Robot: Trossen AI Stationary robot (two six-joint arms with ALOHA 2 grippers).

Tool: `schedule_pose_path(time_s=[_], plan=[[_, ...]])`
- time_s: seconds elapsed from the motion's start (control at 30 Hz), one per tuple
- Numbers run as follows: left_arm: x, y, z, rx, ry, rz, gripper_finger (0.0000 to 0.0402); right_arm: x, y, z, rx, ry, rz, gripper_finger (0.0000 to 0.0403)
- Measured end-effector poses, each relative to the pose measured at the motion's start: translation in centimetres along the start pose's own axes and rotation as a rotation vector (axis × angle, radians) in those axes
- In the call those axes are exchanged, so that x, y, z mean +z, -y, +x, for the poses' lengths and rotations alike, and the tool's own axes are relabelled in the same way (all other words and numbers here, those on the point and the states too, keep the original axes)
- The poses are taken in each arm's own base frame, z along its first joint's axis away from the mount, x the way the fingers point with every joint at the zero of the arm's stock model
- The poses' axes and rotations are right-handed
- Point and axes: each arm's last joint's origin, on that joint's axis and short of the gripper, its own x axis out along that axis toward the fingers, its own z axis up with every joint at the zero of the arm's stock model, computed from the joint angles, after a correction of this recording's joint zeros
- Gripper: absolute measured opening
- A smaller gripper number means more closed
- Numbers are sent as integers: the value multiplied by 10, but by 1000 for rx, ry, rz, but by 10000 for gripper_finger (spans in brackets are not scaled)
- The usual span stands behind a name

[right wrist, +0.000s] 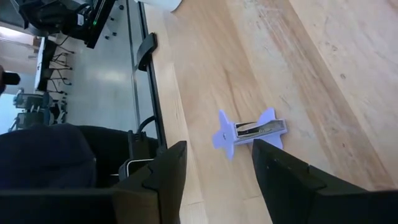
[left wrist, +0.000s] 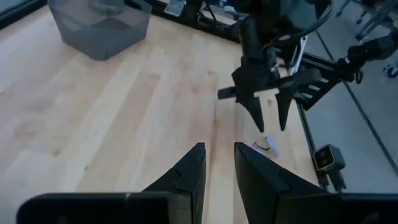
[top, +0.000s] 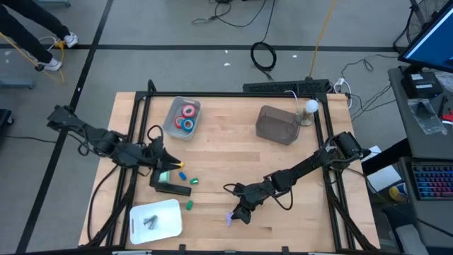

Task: Pick and place Stapler, Stapler remover, tape
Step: Put the purple staple remover into the white bin

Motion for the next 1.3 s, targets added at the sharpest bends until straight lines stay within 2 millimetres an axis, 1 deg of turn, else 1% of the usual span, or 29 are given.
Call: schedule_pose_path(time_s=[0.17,0.3,0.57,0.93,1.3], plan=[[-19,-11,2,8,8,-43,88,-1,0,0,-1,1,-1,178],[-28,-16,2,7,24,-63,88,-3,5,4,-26,-9,16,175],[-35,-22,-2,-12,55,-75,88,-2,5,4,-33,11,25,175],[-35,-22,-2,-11,55,-64,88,-10,0,5,-33,25,35,173],[-35,-23,-2,-3,59,-70,88,-9,-1,5,-27,49,36,171]])
